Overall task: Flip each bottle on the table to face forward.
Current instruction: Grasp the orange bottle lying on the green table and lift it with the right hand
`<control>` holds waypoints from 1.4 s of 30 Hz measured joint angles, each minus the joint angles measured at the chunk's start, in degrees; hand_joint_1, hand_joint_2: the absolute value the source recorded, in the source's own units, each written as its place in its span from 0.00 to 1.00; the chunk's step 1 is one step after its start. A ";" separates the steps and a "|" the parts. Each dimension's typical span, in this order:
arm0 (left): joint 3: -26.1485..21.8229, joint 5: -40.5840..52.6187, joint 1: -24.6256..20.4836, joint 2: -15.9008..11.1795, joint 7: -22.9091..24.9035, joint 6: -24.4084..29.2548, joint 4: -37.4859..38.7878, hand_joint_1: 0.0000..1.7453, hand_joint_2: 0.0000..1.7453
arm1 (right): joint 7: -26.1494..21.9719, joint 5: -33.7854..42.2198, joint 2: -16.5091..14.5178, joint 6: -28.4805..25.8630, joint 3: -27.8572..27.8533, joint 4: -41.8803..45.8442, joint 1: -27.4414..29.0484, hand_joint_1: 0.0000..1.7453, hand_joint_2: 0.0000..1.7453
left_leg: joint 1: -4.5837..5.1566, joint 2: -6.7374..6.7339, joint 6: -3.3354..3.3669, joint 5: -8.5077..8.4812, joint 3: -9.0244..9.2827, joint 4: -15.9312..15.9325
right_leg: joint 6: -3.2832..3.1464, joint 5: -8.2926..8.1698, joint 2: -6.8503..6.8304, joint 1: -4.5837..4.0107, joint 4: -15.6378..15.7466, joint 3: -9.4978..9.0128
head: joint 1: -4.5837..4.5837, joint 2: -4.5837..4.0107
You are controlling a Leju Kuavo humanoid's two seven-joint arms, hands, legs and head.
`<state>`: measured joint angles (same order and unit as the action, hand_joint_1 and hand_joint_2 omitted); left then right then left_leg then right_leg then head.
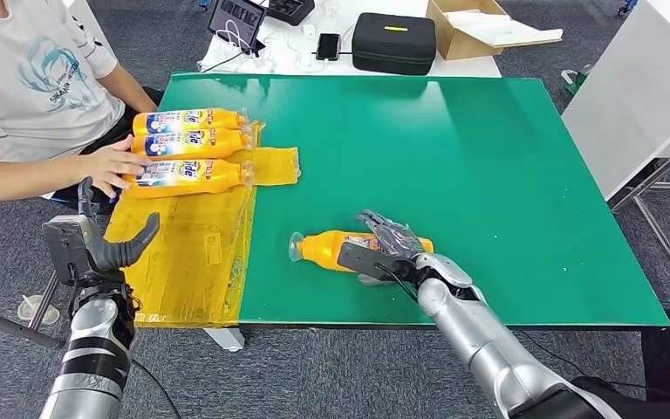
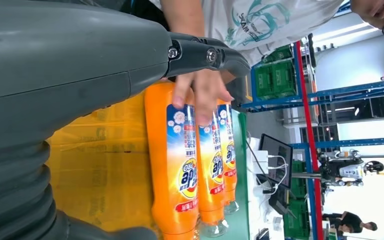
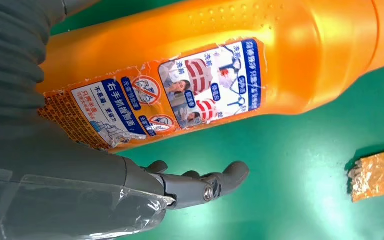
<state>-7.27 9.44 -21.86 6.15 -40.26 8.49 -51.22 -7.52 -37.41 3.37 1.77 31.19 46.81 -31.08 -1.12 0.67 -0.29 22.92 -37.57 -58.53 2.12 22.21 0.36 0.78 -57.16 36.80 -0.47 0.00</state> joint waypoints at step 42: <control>1.13 -2.01 -3.62 0.89 0.02 -3.82 9.21 0.00 1.00 | -0.61 1.17 6.23 13.93 13.41 -6.20 -8.39 1.00 1.00 | 0.01 -0.03 0.01 0.00 0.37 -0.01 | 0.00 -0.01 0.00 0.00 0.02 -0.35 | 0.01 0.00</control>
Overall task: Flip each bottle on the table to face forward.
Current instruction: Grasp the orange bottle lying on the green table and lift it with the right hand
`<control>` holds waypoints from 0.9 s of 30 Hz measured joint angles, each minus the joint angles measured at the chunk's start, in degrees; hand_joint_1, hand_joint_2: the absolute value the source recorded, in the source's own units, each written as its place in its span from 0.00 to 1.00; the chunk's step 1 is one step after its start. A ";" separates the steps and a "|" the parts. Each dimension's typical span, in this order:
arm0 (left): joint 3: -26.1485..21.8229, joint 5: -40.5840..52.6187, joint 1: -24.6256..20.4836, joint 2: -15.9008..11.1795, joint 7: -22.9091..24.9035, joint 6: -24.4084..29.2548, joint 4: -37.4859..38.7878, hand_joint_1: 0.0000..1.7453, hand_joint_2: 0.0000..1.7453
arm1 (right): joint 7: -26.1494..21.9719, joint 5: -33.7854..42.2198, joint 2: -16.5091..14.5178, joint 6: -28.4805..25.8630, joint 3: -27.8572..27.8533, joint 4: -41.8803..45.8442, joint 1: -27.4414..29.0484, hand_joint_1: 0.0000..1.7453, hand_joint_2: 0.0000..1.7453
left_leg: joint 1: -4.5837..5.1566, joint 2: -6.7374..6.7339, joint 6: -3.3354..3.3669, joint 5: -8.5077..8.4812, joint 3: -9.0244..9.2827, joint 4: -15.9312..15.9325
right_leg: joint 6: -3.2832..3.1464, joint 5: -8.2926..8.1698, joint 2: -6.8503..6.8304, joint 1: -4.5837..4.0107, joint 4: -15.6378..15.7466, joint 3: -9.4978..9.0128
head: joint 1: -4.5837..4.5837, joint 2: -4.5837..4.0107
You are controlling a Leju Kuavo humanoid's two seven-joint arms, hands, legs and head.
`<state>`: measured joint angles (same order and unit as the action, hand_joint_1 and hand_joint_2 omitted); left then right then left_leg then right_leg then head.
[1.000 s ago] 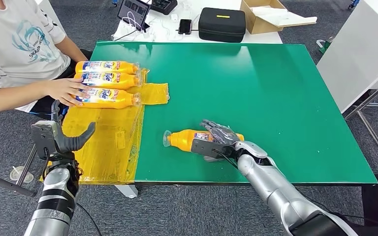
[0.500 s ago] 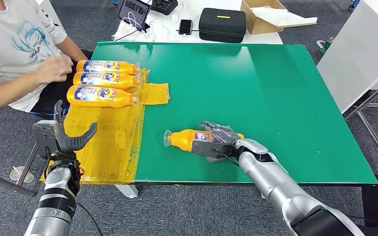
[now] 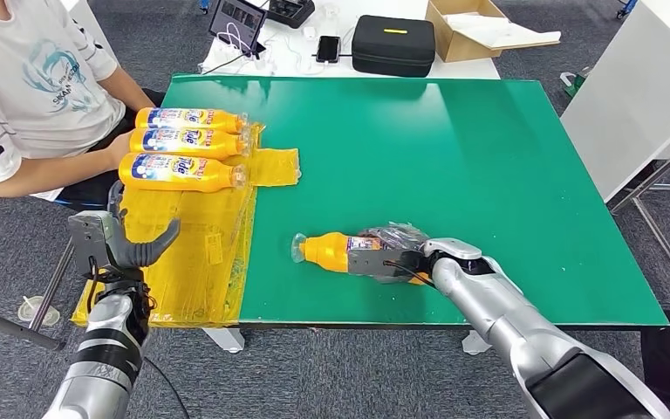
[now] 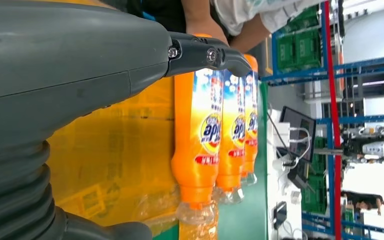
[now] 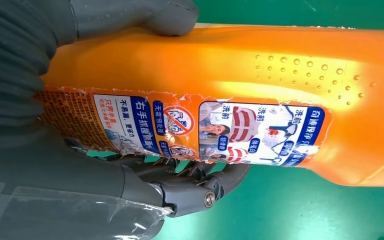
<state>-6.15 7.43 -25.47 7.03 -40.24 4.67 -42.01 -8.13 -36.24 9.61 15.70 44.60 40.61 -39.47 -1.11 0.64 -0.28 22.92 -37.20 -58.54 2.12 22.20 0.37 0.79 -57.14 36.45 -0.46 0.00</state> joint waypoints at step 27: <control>-0.62 -7.52 3.39 3.93 4.19 -10.74 -4.92 0.00 1.00 | -16.05 4.09 -12.83 -46.16 -26.18 33.24 26.44 1.00 1.00 | -0.01 0.10 -0.02 0.04 -0.39 0.02 | -0.02 0.03 -0.01 0.00 -0.01 0.33 | -0.01 0.00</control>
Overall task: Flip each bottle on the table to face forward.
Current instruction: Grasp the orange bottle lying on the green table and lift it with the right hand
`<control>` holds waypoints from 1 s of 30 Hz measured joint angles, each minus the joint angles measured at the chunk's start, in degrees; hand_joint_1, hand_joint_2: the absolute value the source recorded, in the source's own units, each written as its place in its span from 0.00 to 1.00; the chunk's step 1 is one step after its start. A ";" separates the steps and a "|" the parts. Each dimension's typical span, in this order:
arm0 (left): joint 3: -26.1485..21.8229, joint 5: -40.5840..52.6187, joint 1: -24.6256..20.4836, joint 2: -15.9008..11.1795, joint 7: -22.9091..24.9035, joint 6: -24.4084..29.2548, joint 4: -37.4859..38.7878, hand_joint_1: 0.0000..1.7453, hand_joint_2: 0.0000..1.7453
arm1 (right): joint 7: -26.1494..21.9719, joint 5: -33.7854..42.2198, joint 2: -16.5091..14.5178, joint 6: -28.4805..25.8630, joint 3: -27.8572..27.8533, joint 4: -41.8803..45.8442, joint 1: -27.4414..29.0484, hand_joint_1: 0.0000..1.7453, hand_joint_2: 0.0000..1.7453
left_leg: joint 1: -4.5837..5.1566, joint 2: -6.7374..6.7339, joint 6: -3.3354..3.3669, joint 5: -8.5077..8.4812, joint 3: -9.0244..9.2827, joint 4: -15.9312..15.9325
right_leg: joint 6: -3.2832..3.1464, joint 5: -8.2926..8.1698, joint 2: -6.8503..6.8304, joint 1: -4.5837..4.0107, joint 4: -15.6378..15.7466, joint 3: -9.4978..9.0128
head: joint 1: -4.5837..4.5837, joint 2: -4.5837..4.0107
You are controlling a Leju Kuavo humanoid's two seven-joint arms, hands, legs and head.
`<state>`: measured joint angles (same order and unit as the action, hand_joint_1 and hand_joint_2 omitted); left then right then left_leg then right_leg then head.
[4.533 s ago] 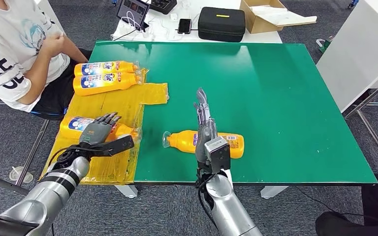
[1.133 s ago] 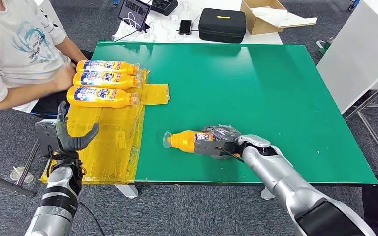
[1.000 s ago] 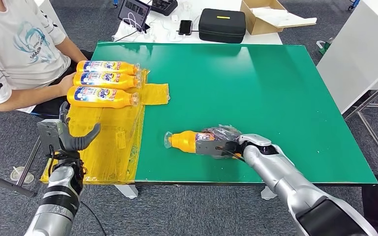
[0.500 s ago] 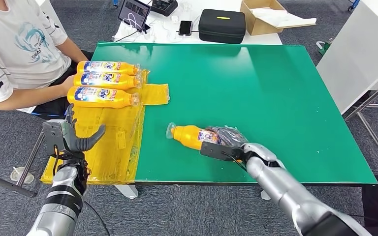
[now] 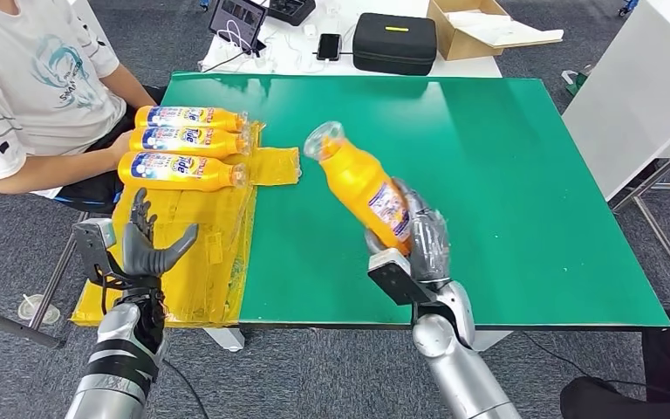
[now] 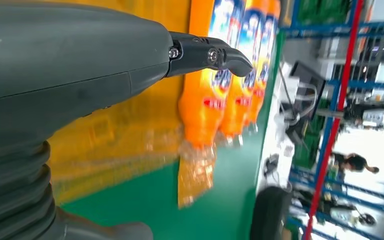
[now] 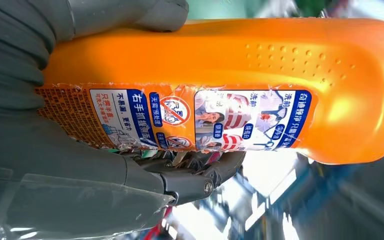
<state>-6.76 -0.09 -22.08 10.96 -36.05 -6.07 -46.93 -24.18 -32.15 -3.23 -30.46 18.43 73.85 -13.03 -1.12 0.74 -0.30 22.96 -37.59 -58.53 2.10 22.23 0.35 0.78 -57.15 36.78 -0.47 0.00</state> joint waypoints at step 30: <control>16.18 -22.16 3.03 0.80 8.20 -31.34 -3.40 0.00 1.00 | -15.66 4.00 -9.07 3.89 -0.42 -13.36 1.61 1.00 1.00 | -0.01 -0.10 0.00 0.01 -0.07 0.01 | 0.01 -0.01 0.01 -0.01 0.00 0.07 | 0.01 0.01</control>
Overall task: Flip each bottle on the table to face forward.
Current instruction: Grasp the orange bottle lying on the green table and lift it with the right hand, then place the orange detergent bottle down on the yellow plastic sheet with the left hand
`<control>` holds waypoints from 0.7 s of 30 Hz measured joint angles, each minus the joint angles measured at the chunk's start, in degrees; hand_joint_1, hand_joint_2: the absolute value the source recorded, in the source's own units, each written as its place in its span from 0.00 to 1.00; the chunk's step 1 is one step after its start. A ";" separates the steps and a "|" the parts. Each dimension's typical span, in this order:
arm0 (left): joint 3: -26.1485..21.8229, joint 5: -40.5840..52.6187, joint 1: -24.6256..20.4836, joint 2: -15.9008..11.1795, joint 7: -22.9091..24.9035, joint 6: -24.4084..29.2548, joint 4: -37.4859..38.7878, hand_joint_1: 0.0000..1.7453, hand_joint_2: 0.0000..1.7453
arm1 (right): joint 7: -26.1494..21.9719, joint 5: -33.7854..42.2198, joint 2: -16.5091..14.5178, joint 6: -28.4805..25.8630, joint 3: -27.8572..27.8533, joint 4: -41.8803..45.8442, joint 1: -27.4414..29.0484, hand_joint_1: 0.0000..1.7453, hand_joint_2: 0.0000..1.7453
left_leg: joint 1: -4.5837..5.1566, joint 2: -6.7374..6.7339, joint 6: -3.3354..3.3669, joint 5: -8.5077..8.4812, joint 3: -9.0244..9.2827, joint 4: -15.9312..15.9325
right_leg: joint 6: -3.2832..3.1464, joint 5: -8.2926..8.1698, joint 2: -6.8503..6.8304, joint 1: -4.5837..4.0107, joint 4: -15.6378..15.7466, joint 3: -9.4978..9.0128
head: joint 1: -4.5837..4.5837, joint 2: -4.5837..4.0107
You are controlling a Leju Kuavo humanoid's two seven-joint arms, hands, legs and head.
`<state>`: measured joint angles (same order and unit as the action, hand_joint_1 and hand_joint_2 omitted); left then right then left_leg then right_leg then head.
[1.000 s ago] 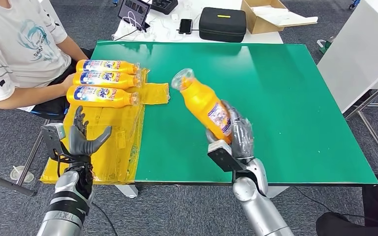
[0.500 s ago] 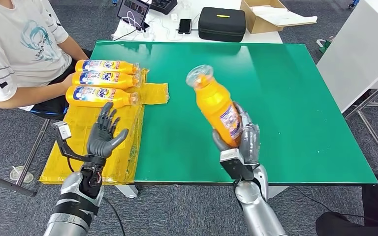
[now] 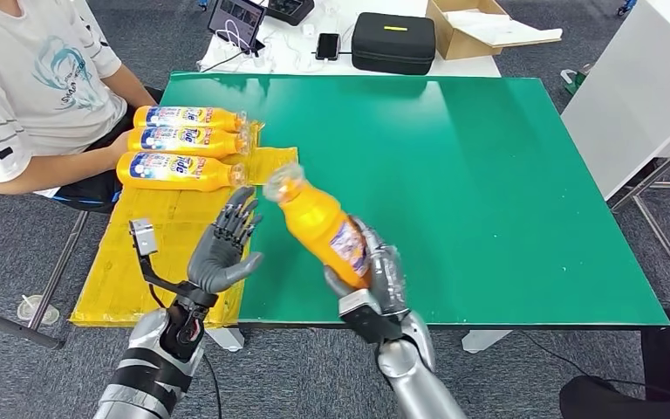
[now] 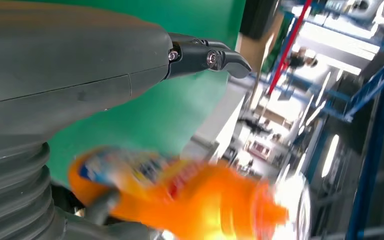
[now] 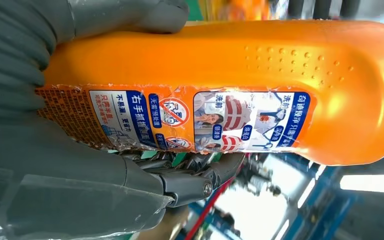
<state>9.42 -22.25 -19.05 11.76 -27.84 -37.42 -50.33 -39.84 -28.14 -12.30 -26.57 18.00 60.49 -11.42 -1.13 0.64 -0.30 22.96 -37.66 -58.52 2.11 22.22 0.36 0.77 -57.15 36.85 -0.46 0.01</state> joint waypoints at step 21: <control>7.50 -5.65 -1.20 -1.74 2.25 -3.15 1.97 0.00 1.00 | 0.56 -4.53 -4.74 -2.03 9.84 -18.00 -7.15 1.00 1.00 | -0.02 -0.04 -0.01 -0.01 0.03 0.00 | 0.00 0.00 0.01 -0.01 0.00 0.04 | -0.01 -0.01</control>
<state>16.92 -27.91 -20.26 10.03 -25.59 -40.57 -48.36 -39.28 -32.67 -17.04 -28.60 27.85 42.49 -18.57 -1.15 0.60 -0.30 22.96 -37.63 -58.52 2.11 22.22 0.37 0.75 -57.15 36.89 -0.47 0.00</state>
